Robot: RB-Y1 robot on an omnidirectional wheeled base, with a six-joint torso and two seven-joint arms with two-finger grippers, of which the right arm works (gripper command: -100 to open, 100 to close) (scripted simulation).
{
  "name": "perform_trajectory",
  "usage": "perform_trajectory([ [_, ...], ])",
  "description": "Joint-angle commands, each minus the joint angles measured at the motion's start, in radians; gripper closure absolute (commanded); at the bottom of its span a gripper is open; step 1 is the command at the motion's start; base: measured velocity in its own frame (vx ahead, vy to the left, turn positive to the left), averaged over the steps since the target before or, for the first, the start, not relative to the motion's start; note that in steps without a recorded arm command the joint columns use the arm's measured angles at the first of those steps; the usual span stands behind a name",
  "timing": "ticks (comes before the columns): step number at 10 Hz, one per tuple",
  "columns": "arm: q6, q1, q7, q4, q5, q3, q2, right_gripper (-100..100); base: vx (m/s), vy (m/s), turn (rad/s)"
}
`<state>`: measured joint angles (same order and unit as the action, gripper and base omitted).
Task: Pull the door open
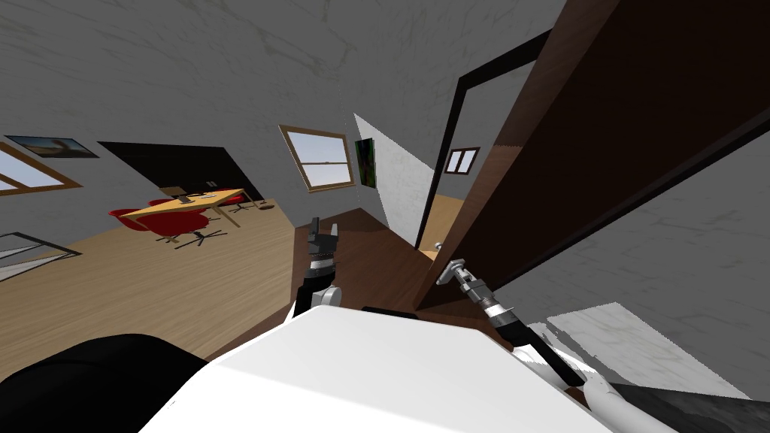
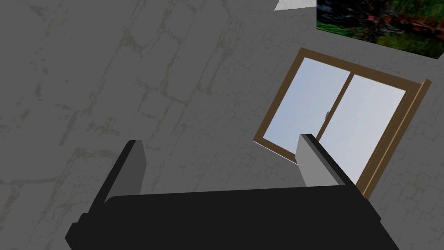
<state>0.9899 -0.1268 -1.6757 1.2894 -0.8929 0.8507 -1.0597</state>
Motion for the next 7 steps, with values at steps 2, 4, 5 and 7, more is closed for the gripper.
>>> perform_trajectory([
  [2, 0.001, 0.000, 0.000, 0.000, 0.000, 0.000, -0.001, 100, 0.000, 0.000, 0.000],
  [4, 0.001, 0.000, 0.000, 0.000, 0.000, 0.000, -0.001, 100, 0.000, 0.000, 0.000],
  [5, 0.001, 0.000, 0.000, 0.000, 0.000, 0.000, -0.001, 100, 0.000, 0.004, 0.011],
  [7, 0.015, 0.000, -0.009, -0.008, 0.004, 0.008, -0.006, 100, -0.001, -0.007, -0.017],
])
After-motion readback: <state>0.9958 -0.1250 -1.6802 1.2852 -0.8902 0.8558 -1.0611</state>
